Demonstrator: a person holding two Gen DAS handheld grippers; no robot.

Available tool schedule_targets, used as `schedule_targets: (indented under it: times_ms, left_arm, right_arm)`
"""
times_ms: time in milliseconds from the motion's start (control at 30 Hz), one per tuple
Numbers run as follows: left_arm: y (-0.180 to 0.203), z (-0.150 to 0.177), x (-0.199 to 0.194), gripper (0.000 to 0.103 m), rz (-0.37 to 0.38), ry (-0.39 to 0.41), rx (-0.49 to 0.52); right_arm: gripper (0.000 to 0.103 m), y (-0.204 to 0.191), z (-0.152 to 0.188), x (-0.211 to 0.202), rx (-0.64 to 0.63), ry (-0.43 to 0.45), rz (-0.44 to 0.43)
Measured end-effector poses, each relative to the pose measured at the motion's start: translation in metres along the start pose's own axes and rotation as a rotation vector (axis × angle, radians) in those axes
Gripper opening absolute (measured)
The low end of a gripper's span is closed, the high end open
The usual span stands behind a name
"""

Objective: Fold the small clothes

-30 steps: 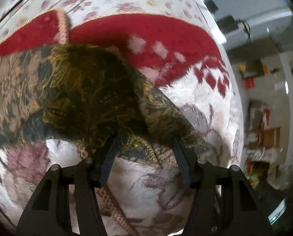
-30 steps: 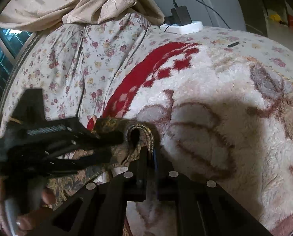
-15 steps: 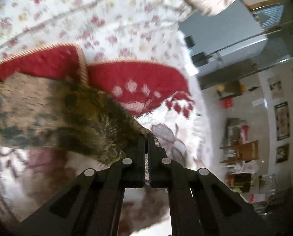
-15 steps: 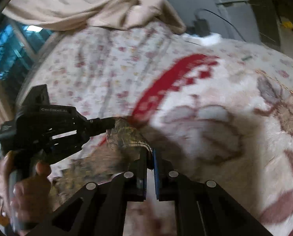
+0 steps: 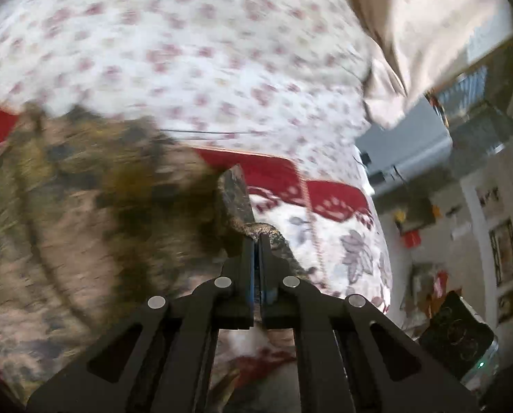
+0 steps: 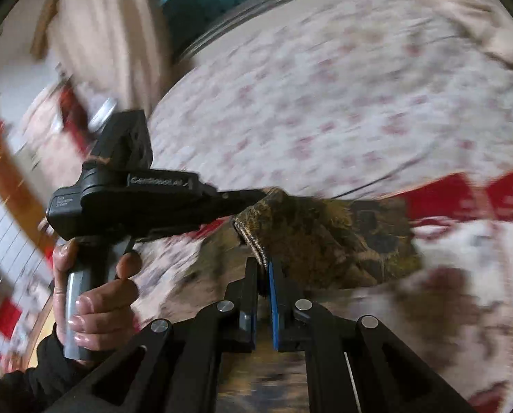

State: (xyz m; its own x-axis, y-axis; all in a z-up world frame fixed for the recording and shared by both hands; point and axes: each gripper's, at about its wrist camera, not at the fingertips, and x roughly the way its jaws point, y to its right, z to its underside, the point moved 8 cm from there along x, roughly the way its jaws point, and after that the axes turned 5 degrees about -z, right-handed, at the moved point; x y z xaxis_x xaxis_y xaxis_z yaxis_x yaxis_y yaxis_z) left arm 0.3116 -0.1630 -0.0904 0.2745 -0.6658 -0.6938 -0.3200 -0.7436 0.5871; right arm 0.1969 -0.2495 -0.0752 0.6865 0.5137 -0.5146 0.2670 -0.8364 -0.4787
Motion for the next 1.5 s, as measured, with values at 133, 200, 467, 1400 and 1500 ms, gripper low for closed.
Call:
schedule_targets:
  times_ms: [133, 200, 467, 1400, 1500]
  left_arm:
    - [-0.075, 0.02, -0.011, 0.001, -0.061, -0.011, -0.051]
    - [-0.108, 0.033, -0.009, 0.001, -0.074, -0.027, -0.075]
    - [-0.177, 0.063, -0.006, 0.001, -0.084, -0.006, -0.122]
    - [-0.044, 0.013, -0.023, 0.069, -0.353, 0.124, 0.179]
    - [-0.018, -0.024, 0.03, 0.069, -0.344, 0.058, 0.214]
  right_arm:
    - [0.005, -0.056, 0.038, 0.08, -0.022, -0.166, -0.084]
    - [0.005, -0.076, 0.065, 0.118, -0.055, -0.236, -0.078]
    - [0.005, -0.09, 0.122, 0.189, -0.032, -0.401, -0.097]
    - [0.075, 0.121, -0.036, 0.051, 0.414, -0.036, 0.128]
    - [0.073, 0.188, -0.04, 0.058, 0.605, 0.037, 0.101]
